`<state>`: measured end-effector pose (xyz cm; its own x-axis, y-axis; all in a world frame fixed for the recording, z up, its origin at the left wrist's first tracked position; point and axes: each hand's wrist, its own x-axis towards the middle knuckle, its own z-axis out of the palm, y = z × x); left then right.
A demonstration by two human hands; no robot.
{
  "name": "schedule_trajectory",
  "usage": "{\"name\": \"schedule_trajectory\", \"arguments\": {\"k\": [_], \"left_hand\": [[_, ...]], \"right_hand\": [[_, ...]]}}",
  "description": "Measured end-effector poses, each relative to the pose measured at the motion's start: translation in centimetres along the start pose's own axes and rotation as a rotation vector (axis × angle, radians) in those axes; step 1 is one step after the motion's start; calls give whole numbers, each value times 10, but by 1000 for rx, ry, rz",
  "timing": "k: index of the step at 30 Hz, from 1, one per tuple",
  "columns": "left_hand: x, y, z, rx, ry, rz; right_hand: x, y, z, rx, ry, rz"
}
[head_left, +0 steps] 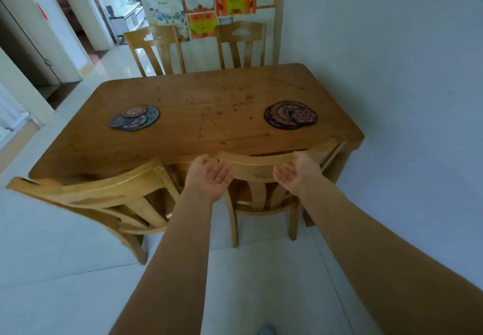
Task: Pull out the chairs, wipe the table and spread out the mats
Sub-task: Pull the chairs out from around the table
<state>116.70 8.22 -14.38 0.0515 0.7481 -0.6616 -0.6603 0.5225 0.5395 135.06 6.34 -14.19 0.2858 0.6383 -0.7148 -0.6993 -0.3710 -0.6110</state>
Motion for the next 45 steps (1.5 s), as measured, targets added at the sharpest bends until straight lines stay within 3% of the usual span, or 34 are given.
{"name": "schedule_trajectory", "arguments": {"k": [6, 17, 26, 37, 45], "left_hand": [[-98, 12, -47, -141, -59, 158], [-225, 98, -147, -378, -55, 512], [-255, 217, -281, -462, 25, 699], [-267, 411, -465, -418, 168, 906], [-218, 506, -533, -471, 174, 849]], "right_hand": [[-106, 32, 2, 146, -294, -17], [-220, 86, 67, 120, -619, -143], [-265, 181, 207, -72, -762, -257], [-294, 330, 422, -35, -847, -225], [-275, 408, 545, -152, -859, -226]]}}
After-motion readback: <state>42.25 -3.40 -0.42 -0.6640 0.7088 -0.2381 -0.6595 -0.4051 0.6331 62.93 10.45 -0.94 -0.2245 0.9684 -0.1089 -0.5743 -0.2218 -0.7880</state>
